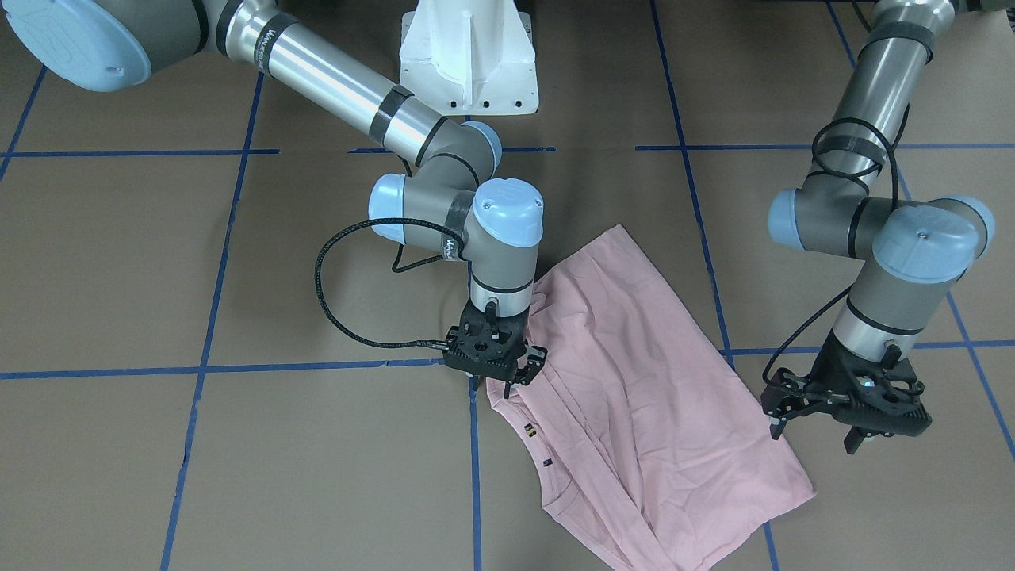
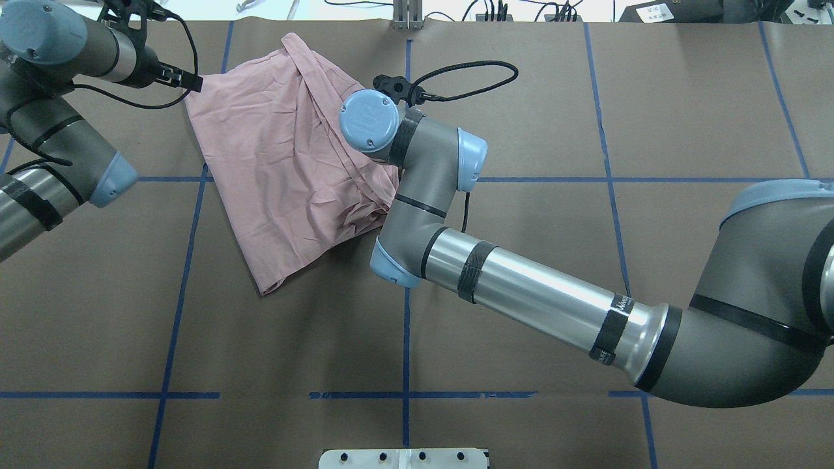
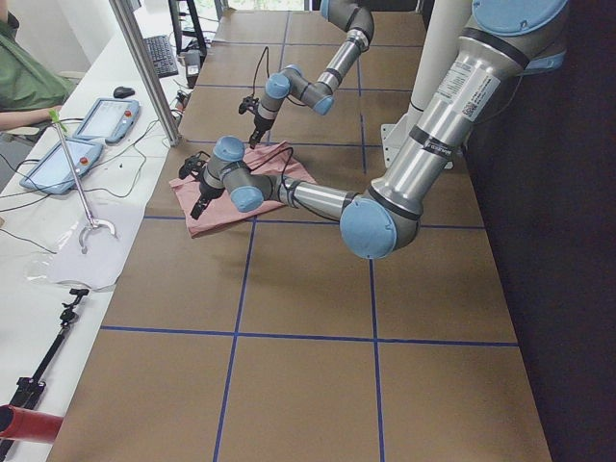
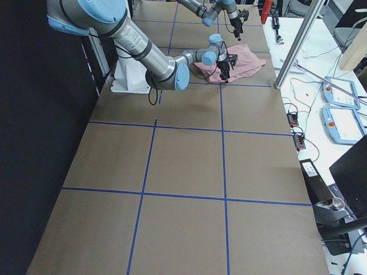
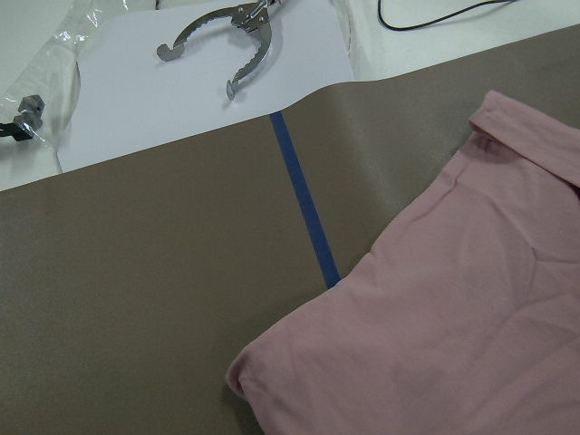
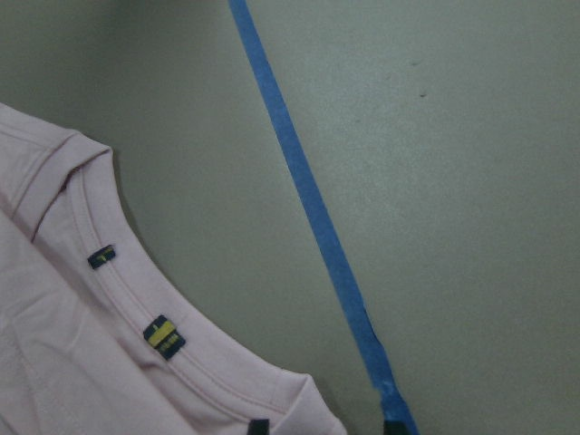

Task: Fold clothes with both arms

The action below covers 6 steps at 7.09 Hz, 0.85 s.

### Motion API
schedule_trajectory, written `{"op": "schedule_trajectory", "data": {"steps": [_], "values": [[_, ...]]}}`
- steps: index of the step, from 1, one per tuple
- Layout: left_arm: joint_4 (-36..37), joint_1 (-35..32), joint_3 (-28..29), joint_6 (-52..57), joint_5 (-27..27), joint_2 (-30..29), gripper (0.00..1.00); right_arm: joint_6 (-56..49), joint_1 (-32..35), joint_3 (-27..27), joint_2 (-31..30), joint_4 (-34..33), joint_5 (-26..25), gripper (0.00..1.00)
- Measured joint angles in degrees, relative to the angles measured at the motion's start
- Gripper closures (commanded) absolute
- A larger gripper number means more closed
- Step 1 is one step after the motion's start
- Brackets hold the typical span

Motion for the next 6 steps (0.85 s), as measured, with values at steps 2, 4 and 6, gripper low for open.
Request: {"op": "schedule_trajectory", "data": {"steps": [2,4,6], "values": [[0.00,-0.03,0.00,0.00,0.00,0.03,0.00,-0.08,-0.48,0.00,0.01,-0.23,-0.45,0.57],[0.00,-0.02,0.00,0.00,0.00,0.03,0.00,-0.09,-0.69,0.00,0.01,-0.27,-0.55,0.67],[0.00,0.03,-0.06,0.00,0.00,0.00,0.00,-0.76,-0.77,0.00,0.00,-0.30,-0.50,0.67]]}}
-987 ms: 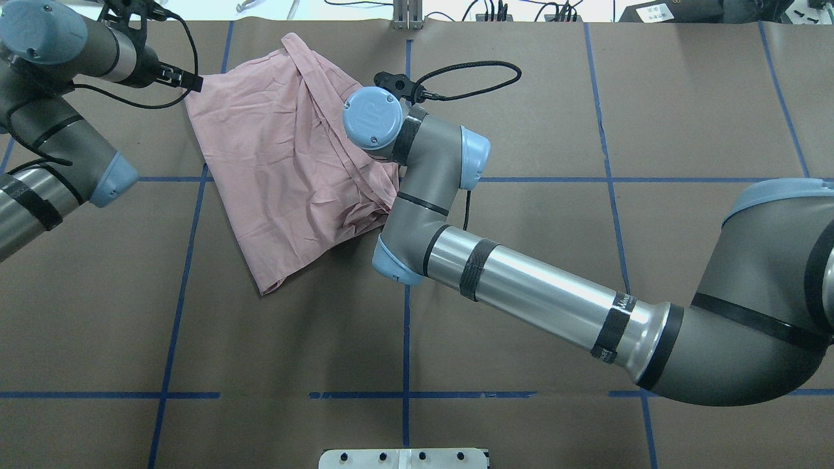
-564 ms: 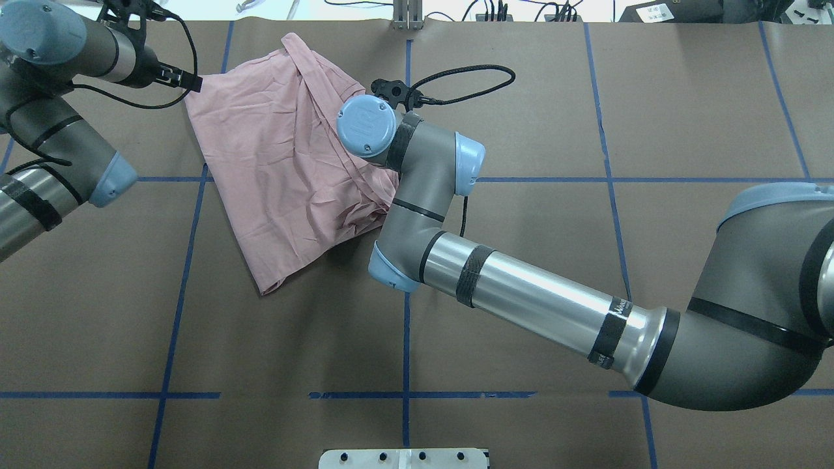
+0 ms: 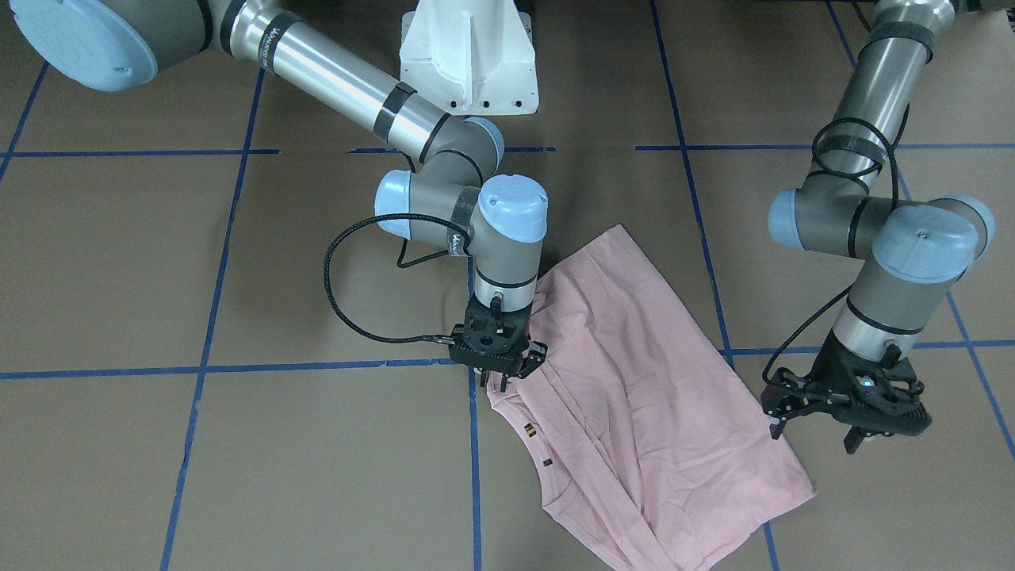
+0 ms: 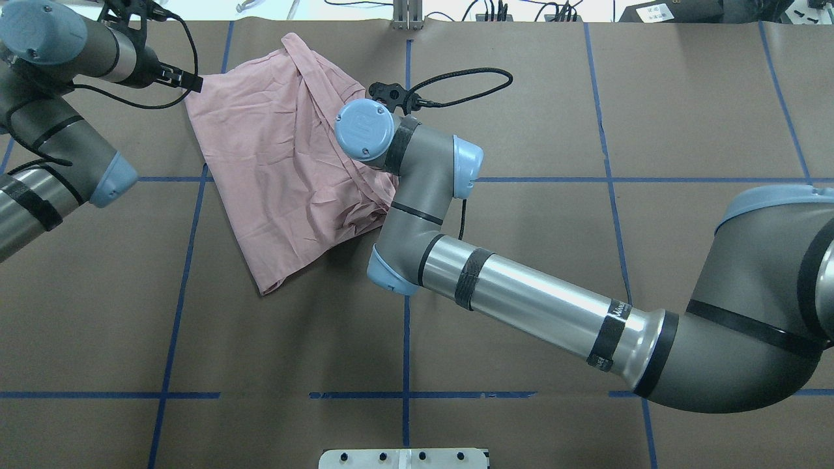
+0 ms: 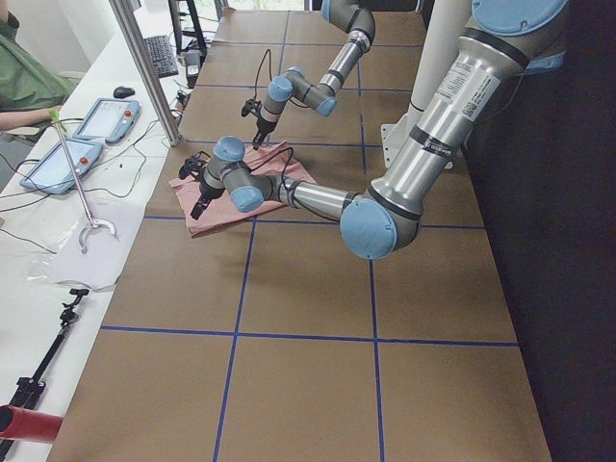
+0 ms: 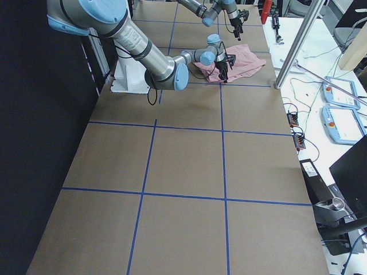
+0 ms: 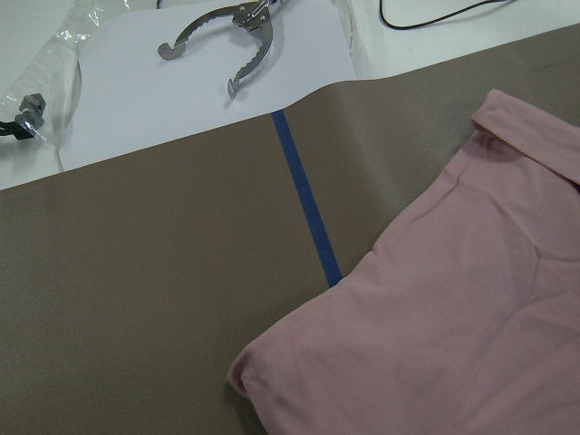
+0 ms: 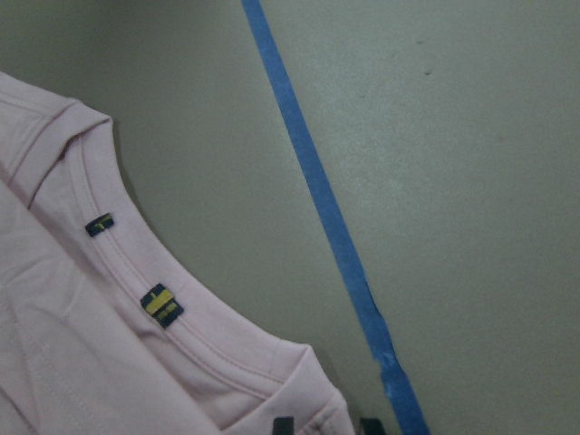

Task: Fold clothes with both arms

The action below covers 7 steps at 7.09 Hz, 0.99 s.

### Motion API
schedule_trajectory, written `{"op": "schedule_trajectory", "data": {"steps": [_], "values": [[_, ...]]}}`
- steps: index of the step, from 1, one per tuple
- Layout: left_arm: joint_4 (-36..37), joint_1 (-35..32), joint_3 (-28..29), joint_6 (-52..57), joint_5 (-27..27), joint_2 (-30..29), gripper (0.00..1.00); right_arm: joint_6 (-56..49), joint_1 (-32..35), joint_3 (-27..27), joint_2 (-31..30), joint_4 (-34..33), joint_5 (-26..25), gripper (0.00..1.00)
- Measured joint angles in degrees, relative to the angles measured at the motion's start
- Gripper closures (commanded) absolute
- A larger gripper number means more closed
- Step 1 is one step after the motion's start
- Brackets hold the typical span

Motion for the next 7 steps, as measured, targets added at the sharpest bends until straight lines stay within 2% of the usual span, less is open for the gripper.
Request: {"op": "schedule_trajectory", "data": {"steps": [2,6,7], "values": [[0.00,-0.05,0.01,-0.02,0.00,0.00,0.00,-0.83,-0.05,0.01,-0.01,-1.15,0.08,1.00],[0.00,-0.06,-0.10,-0.09,0.00,-0.05,0.00,-3.72,0.11,0.95,0.09,-3.56,0.27,1.00],[0.00,-0.06,-0.27,-0.09,0.00,-0.06,0.00,-3.86,0.13,3.25,-0.79,-4.63,0.41,1.00]]}}
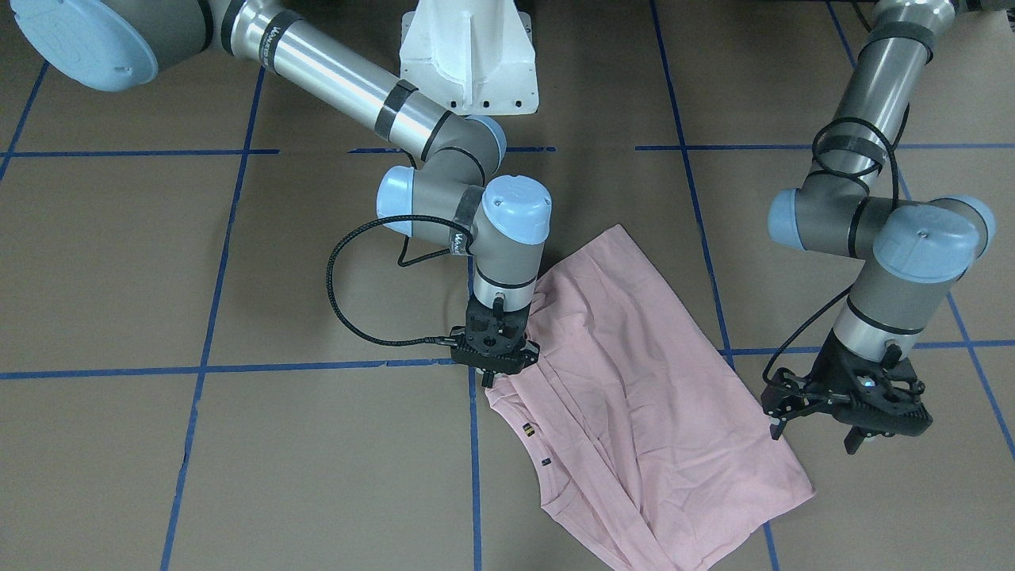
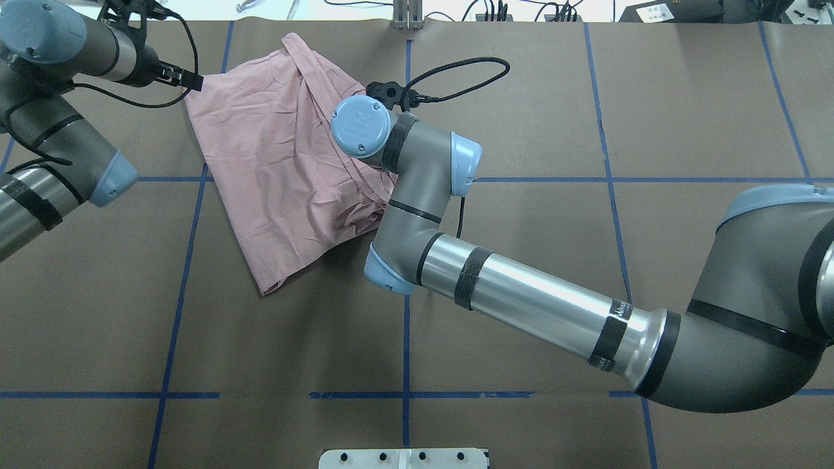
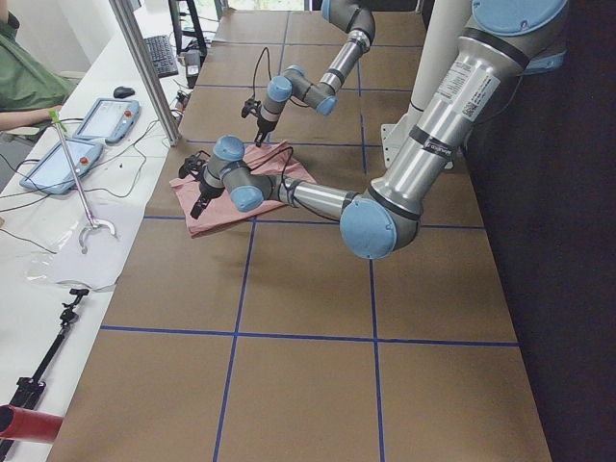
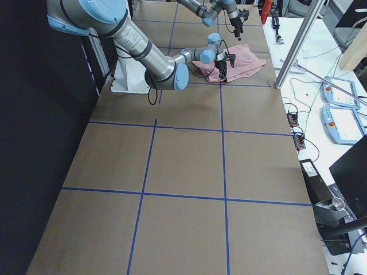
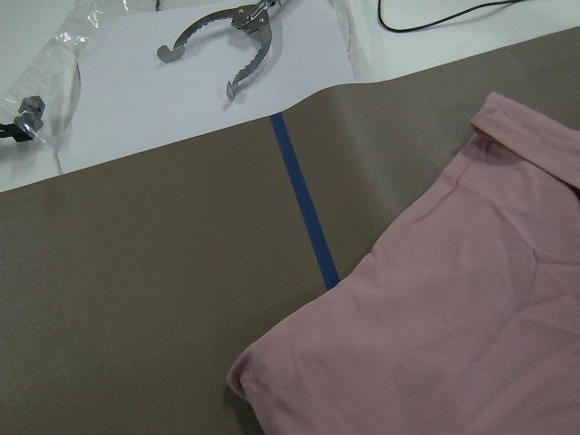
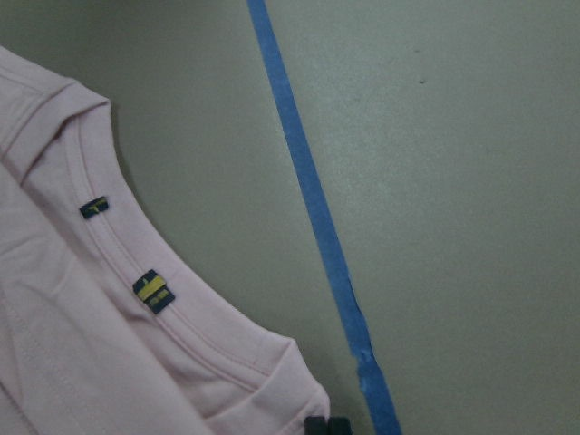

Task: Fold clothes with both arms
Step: 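Move the right gripper to the folded side edge nearest the robot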

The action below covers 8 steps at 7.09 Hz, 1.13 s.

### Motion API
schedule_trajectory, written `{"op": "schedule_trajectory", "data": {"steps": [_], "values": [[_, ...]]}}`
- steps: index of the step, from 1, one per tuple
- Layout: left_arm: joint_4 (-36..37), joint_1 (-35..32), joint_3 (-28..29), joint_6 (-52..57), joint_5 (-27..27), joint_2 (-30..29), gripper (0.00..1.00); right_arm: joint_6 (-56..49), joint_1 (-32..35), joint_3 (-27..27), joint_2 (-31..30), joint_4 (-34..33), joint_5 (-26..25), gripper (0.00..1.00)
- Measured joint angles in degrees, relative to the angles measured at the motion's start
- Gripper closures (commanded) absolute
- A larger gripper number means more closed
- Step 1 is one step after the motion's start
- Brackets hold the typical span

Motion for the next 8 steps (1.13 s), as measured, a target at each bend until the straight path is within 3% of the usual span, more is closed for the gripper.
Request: {"op": "schedule_trajectory", "data": {"steps": [2,5,7,8], "values": [[0.03,0.05,-0.89,-0.06,-0.06,0.00,0.00,0.33,-1.08,13.07,-8.39,-3.22,-0.12,1.00],[0.09,0.23,-1.97,-0.09,-0.11,-0.02,0.00,1.13,-6.58,35.95,-27.42,-4.25,-5.12,1.00],[0.09,0.41,-2.34,-0.09,-0.16,-0.08,0.00,1.24,-10.38,47.41,-37.10,-4.39,-7.86,1.00],[0.09,0.47,-2.37,-0.09,-0.17,-0.11,0.00,1.26,-11.80,50.32,-39.93,-4.43,-9.00,0.01]]}}
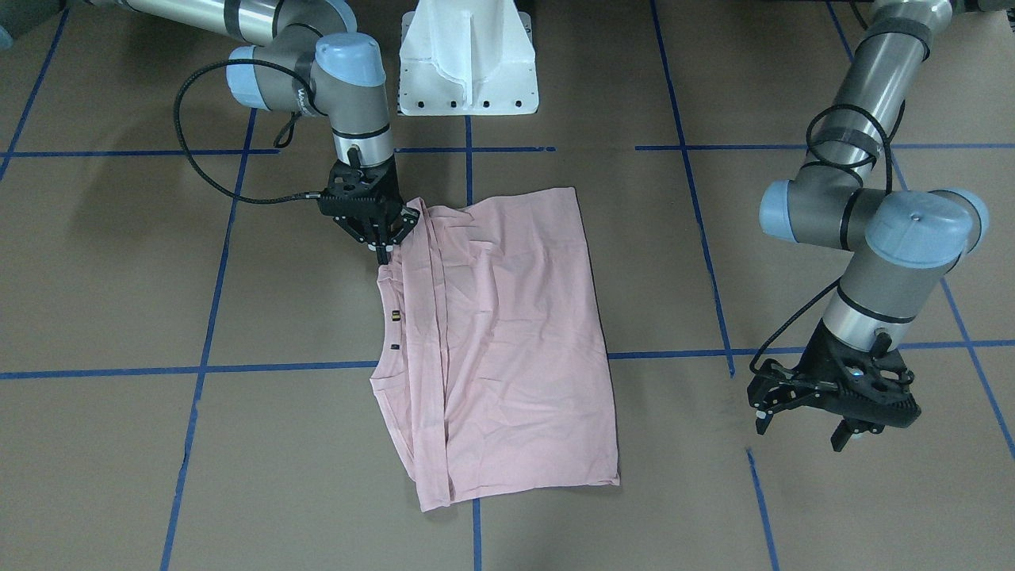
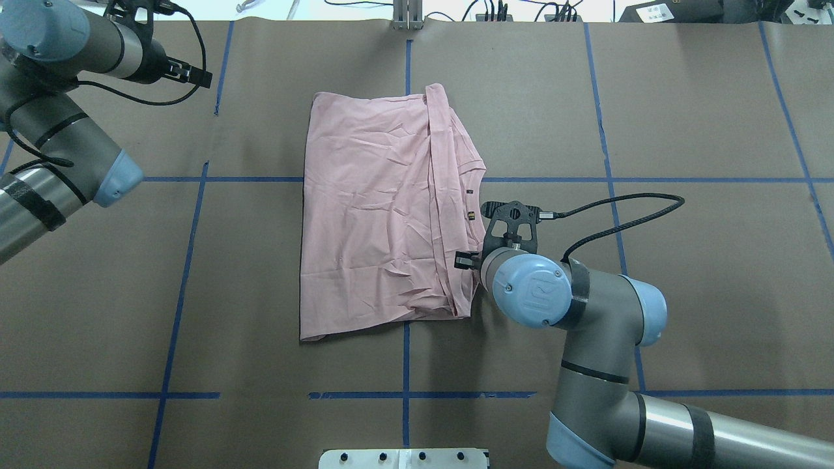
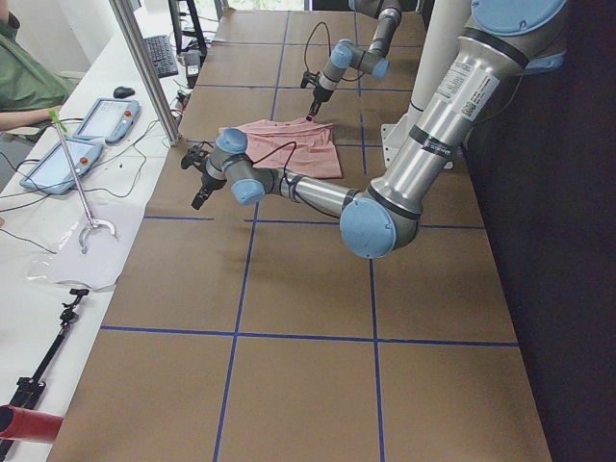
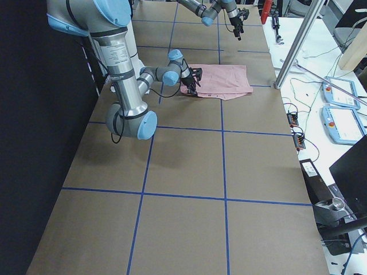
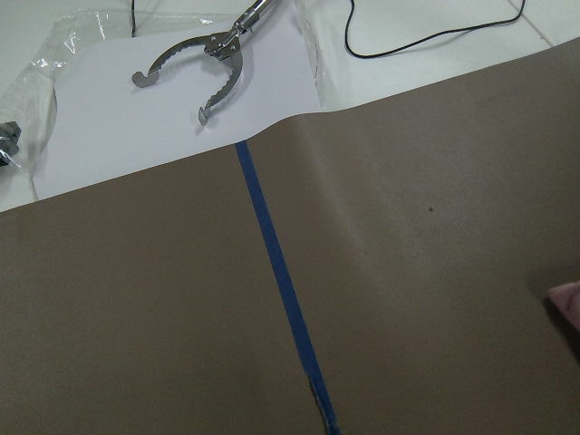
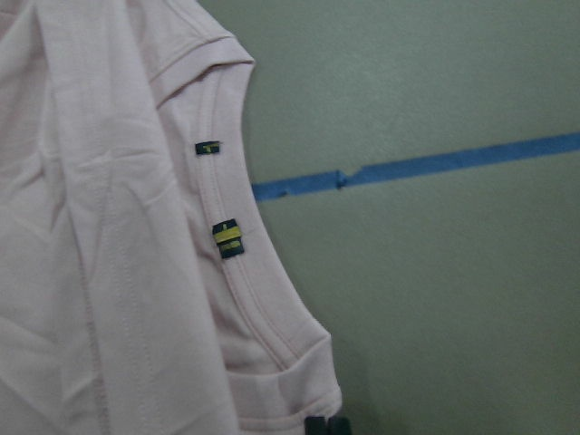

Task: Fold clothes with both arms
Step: 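Move the right gripper to the folded side edge nearest the robot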

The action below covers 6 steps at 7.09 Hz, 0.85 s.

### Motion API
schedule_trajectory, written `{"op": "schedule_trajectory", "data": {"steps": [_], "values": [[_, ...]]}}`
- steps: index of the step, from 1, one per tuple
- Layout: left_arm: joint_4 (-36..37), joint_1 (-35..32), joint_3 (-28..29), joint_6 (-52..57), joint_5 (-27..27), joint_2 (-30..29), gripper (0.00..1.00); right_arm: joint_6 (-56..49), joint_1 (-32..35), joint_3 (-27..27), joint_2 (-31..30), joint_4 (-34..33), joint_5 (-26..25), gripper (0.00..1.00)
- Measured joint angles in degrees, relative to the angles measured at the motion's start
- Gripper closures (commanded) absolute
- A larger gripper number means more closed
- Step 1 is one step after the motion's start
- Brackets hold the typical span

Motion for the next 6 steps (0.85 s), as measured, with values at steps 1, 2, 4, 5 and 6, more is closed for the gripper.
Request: {"op": "schedule_trajectory", "data": {"steps": [1,2,4,5,6], "values": [[0.02,0.03,-0.03,0.00,0.00,-0.03,0.00,-0.03,-1.26,1.32,-1.71,-0.01,-1.27,0.00],[0.06,0.05,-0.03,0.00,0.00,-0.08,0.00,-0.44,-2.19,2.08,-2.42,-0.36,-2.69,0.00],[0.08,0.05,-0.03,0.00,0.00,-0.12,0.00,-5.40,-2.70,6.92,-1.34,-9.37,-3.06,0.00],[0.09,0.05,-0.02,0.00,0.00,-0.10,0.00,-7.90,-3.06,8.18,0.53,-14.10,-2.82,0.00],[0.09,0.05,0.02,0.00,0.00,-0.08,0.00,-9.95,-4.18,7.76,2.28,-16.26,-2.86,0.12]]}}
